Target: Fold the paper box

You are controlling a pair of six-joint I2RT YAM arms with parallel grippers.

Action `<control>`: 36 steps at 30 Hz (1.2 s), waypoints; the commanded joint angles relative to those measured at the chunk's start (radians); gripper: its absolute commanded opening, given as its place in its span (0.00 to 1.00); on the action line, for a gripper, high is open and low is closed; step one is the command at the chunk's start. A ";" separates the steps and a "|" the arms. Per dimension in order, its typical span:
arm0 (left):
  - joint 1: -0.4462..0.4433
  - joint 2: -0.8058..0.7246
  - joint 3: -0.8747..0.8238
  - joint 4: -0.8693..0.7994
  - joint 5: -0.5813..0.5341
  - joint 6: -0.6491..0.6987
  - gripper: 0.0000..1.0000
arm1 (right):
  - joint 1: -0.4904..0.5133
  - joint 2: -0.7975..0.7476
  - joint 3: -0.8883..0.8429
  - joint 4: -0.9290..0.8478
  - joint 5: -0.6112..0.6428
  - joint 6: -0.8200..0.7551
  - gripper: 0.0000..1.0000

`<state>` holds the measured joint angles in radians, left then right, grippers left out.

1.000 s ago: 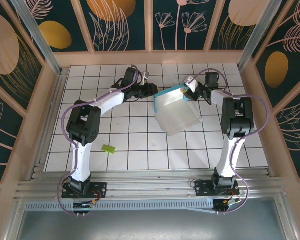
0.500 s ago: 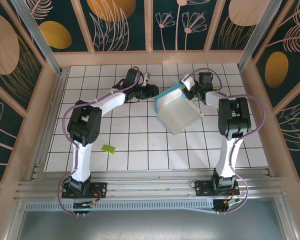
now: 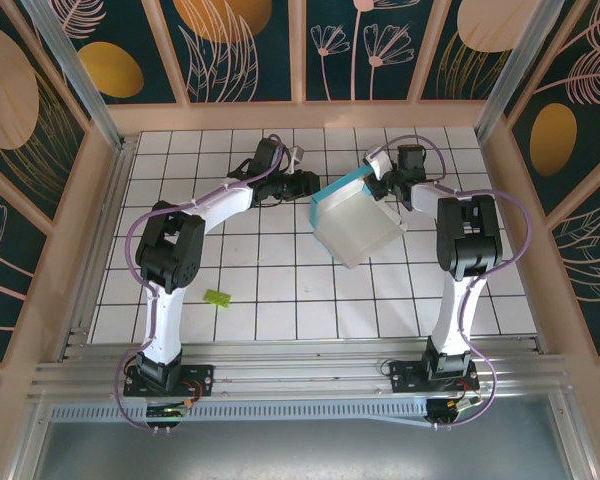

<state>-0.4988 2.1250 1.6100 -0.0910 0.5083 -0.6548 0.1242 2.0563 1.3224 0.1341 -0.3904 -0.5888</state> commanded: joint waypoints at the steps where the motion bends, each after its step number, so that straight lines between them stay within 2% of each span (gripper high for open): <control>1: -0.013 0.002 -0.003 -0.033 -0.004 0.000 0.38 | 0.007 0.022 0.007 -0.045 -0.002 0.044 0.05; 4: -0.014 -0.002 -0.003 -0.038 -0.007 0.005 0.38 | 0.007 0.007 0.001 -0.050 -0.008 0.049 0.16; 8: -0.014 -0.022 -0.008 -0.042 -0.019 0.007 0.39 | -0.002 -0.043 -0.047 -0.030 -0.011 0.044 0.23; 11: -0.013 -0.042 -0.016 -0.038 -0.028 0.006 0.42 | -0.013 -0.087 -0.094 -0.005 -0.027 0.044 0.32; 20: -0.012 -0.099 -0.025 -0.047 -0.041 0.007 0.47 | -0.058 -0.151 -0.142 -0.015 -0.092 0.034 0.36; 25: -0.013 -0.124 -0.022 -0.049 -0.035 0.007 0.48 | -0.090 -0.178 -0.144 -0.067 -0.220 -0.010 0.40; 31: -0.013 -0.136 -0.025 -0.076 -0.047 0.033 0.48 | -0.135 -0.221 -0.155 -0.103 -0.426 -0.047 0.59; 36: -0.014 -0.151 -0.049 -0.110 -0.096 0.048 0.48 | -0.204 -0.218 -0.127 -0.126 -0.543 -0.092 0.58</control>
<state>-0.5072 2.0167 1.5864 -0.1516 0.4416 -0.6304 -0.0402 1.8633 1.1774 0.0448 -0.8082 -0.6342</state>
